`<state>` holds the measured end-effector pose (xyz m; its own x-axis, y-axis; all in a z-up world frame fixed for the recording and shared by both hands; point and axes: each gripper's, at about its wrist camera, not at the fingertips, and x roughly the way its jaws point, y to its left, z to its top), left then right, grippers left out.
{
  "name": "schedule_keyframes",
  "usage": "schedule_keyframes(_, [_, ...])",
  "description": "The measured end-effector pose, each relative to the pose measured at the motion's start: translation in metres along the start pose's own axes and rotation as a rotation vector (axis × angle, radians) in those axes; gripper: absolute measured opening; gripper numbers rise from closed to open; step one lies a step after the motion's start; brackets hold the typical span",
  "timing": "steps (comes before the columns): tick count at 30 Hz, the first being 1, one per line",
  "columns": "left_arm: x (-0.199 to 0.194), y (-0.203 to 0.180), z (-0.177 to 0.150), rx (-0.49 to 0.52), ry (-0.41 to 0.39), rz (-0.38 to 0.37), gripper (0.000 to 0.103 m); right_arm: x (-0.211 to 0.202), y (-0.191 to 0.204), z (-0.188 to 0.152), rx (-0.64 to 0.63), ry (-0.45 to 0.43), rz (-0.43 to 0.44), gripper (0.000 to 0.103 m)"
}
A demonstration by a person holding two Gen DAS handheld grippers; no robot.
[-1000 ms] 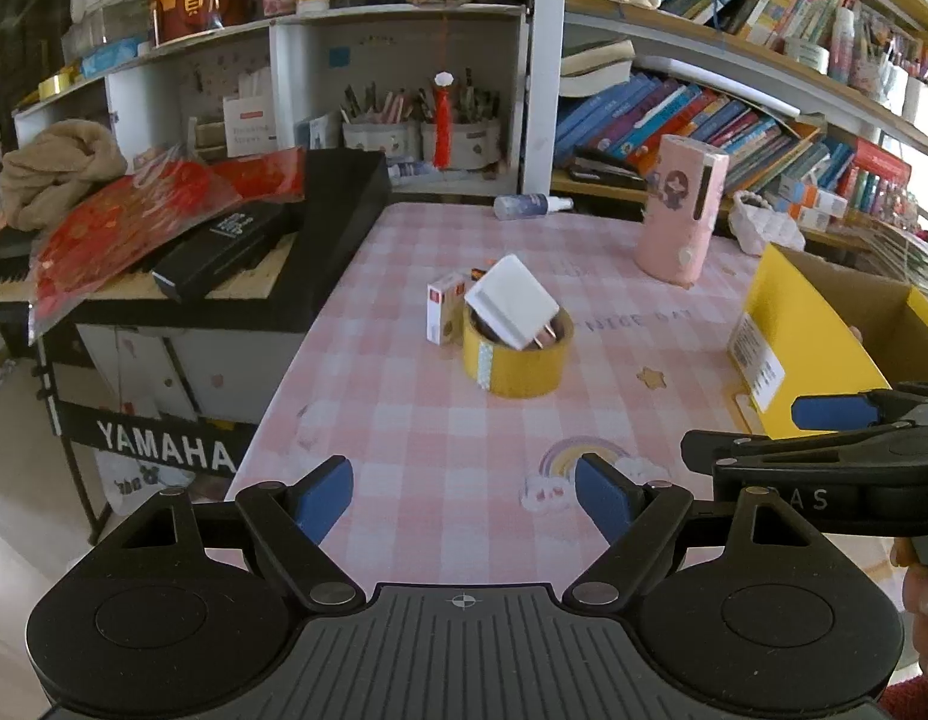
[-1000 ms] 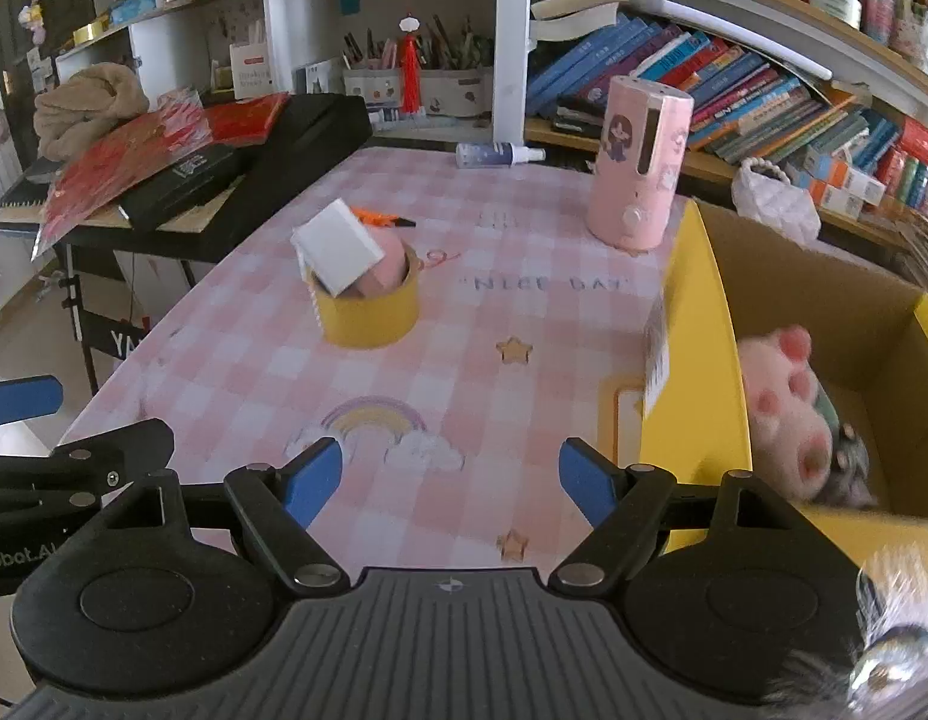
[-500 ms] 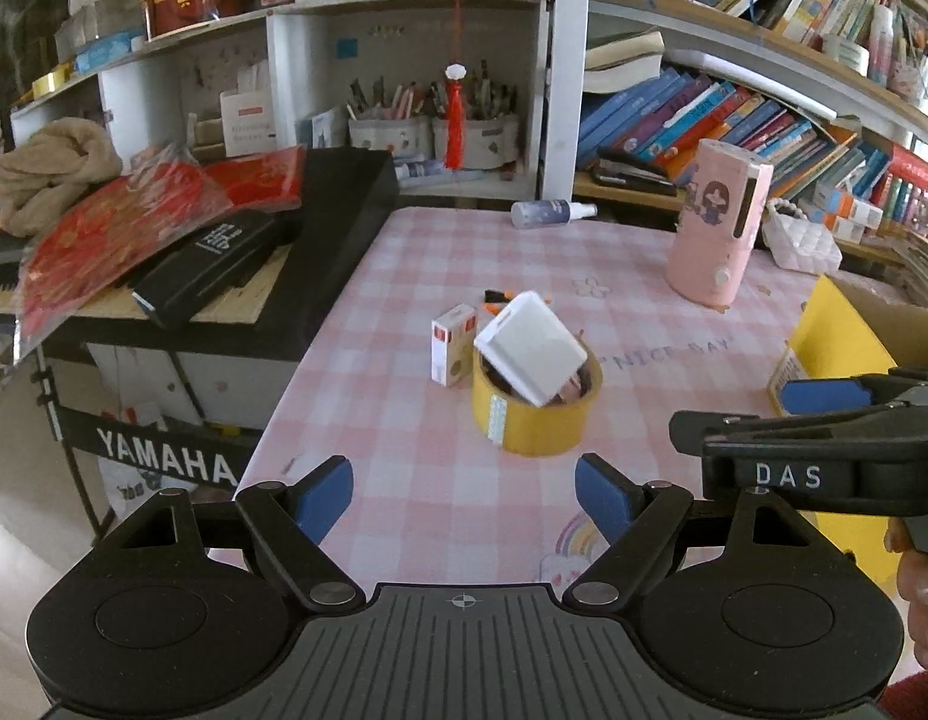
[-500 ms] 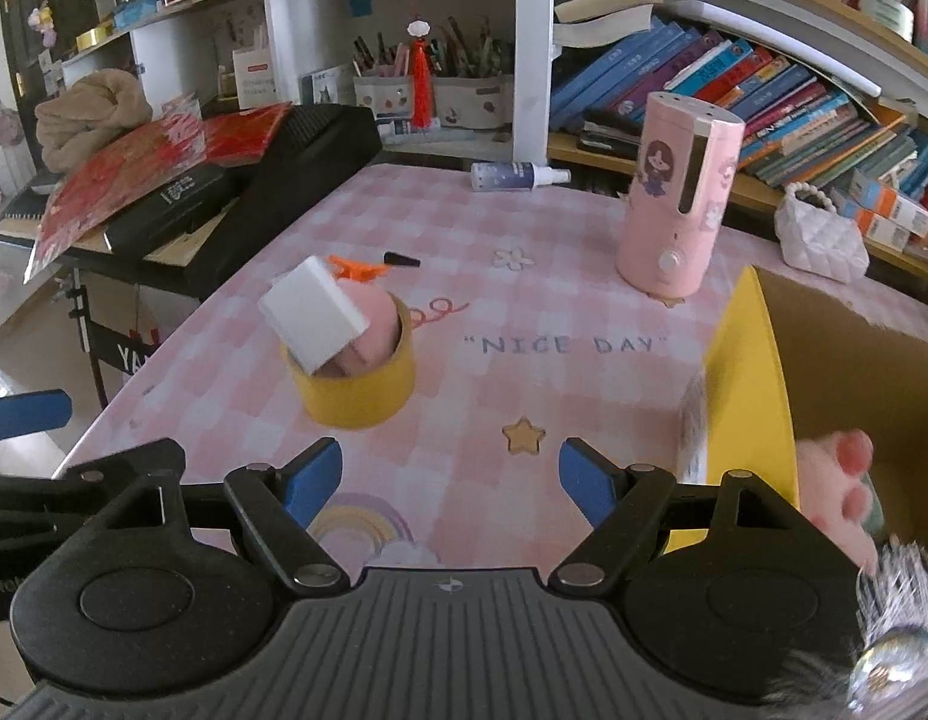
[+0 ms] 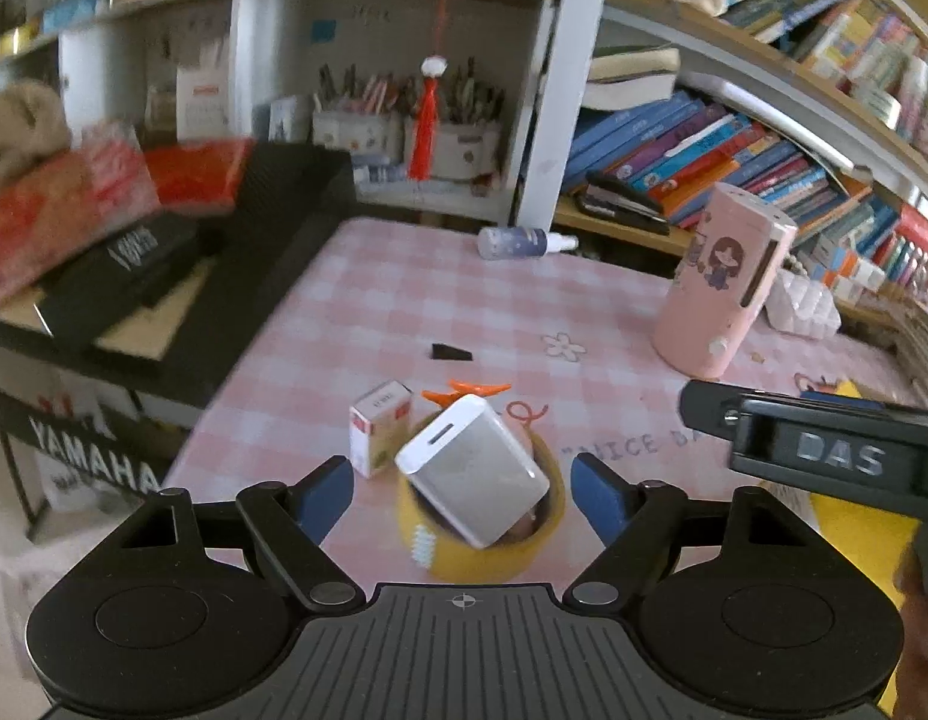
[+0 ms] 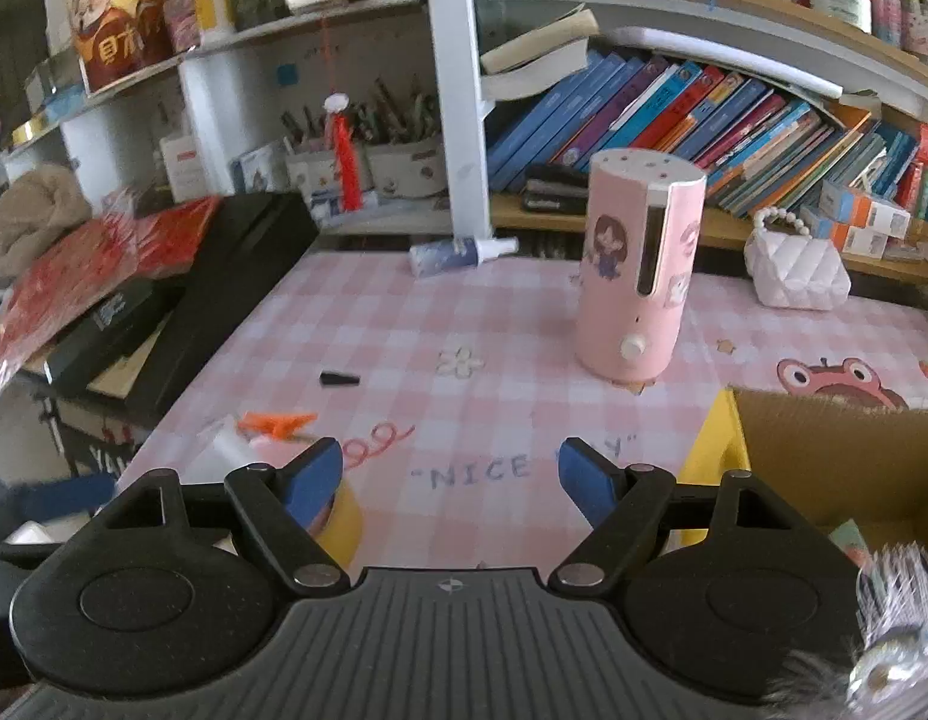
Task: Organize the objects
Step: 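Grasp the white charger cube with left gripper while right gripper grasps the pink plush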
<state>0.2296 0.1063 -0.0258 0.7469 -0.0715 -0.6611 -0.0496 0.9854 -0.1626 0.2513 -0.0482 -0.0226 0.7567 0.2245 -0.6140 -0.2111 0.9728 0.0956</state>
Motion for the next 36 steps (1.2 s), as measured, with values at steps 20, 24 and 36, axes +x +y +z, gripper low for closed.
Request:
schedule_keyframes(20, [-0.022,0.043,-0.016,-0.186,0.02,-0.041,0.042,0.032,0.016,0.013,-0.059,0.064,0.096,0.079])
schedule_keyframes(24, [-0.036,0.055,-0.026,-0.211,0.008,0.007,0.042,0.056,0.04,0.016,-0.103,0.14,0.189,0.078])
schedule_keyframes(36, [-0.056,0.061,-0.031,-0.213,-0.026,0.05,0.042,0.116,0.066,0.01,-0.078,0.249,0.285,0.046])
